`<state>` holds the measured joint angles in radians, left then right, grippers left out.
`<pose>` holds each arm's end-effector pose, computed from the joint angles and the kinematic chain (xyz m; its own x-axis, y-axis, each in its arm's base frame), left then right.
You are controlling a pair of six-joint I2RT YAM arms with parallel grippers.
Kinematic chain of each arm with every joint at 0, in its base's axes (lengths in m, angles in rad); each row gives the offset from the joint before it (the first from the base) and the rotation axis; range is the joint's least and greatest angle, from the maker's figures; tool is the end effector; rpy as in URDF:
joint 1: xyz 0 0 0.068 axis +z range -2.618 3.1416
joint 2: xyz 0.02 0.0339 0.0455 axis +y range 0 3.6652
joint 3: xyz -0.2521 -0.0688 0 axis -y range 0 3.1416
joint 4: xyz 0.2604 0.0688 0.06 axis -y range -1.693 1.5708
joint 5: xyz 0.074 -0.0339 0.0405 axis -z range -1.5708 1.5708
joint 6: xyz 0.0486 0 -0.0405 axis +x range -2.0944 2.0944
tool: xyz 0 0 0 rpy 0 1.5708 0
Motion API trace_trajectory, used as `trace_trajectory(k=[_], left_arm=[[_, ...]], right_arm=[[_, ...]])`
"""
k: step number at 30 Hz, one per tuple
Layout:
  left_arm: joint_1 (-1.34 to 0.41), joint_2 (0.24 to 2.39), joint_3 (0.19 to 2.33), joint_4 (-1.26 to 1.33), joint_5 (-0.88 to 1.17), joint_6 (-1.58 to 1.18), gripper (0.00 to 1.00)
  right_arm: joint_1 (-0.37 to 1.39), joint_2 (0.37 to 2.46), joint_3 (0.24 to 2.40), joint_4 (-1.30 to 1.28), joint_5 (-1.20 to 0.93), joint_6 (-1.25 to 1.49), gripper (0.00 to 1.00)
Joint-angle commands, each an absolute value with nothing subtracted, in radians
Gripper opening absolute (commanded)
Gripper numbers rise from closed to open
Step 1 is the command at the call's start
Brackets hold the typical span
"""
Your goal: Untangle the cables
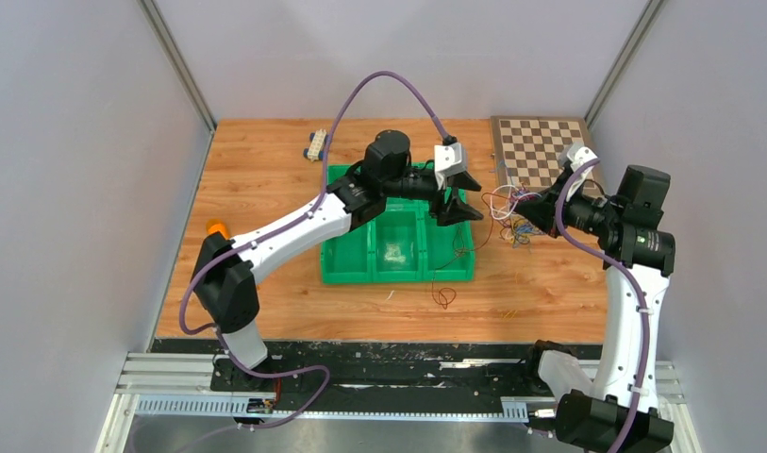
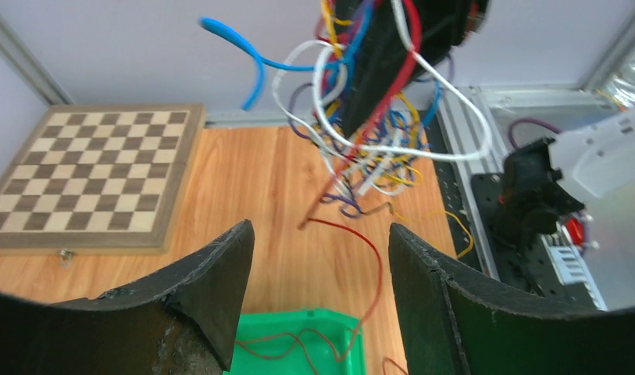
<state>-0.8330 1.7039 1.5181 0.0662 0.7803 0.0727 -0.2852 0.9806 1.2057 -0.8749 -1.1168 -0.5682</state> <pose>0.2627 -0.3399 0.3613 -0.0077 0.0852 -0.9963 0.9989 -0.0451 -0.0116 0.2004 -0.0132 0.3819 -0.1863 -0.1913 -0.9637 -0.7872 0.6160 0.0299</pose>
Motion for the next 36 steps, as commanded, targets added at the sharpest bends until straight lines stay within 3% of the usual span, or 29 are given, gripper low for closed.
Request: trace_trajectory(k=[1,4,6,7,9,14,20,27,28,29,30,32,34,36], left_arm=[[-0.846,1.744,1.603,0.205,0.69,0.03,0.73],[-0.854,1.765,1.626,0.215,0.689,0.021,0.71],[-0.856,1.774,1.644,0.196,0.717,0.022,0.43],[-0.856,1.769,1.649,0.164,0.722,0.025,0.15],[-0.85,1.726,1.636,0.135,0.722,0.04,0.01],[-0.781,1.575,1.567,0.134,0.703,-0.023,0.0],[-0.644,1.507,1.715,0.072,0.687,-0.078,0.0],[-0.575,1.5,1.813,-0.037,0.71,-0.057,0.0],[-0.575,1.504,1.807,-0.091,0.728,-0.04,0.01],[-0.575,1.507,1.778,-0.114,0.775,-0.02,0.08],[-0.575,1.508,1.756,-0.133,0.8,-0.021,0.32],[-0.589,1.507,1.669,-0.125,0.848,-0.016,0.66],[-0.629,1.5,1.588,-0.117,0.83,0.049,0.81],[-0.682,1.506,1.524,-0.111,0.795,0.127,0.87]], right_arm=[[-0.276,0.951,1.235,-0.851,-1.161,-0.563,0.0],[-0.275,0.953,1.234,-0.85,-1.161,-0.568,0.0],[-0.276,0.96,1.235,-0.847,-1.139,-0.571,0.01],[-0.276,0.969,1.235,-0.845,-1.113,-0.572,0.01],[-0.276,0.993,1.223,-0.841,-1.032,-0.589,0.03],[-0.31,1.091,1.144,-0.815,-0.848,-0.705,0.11],[-0.363,1.217,1.02,-0.721,-0.76,-0.798,0.22],[-0.394,1.307,0.991,-0.663,-0.776,-0.815,0.22],[-0.4,1.302,1.001,-0.667,-0.809,-0.799,0.2],[-0.401,1.288,1.015,-0.679,-0.853,-0.791,0.18],[-0.402,1.269,1.031,-0.694,-0.902,-0.789,0.17],[-0.399,1.217,1.059,-0.72,-1.011,-0.775,0.12],[-0.387,1.163,1.079,-0.724,-1.065,-0.743,0.07],[-0.358,1.121,1.085,-0.725,-1.043,-0.731,0.08]])
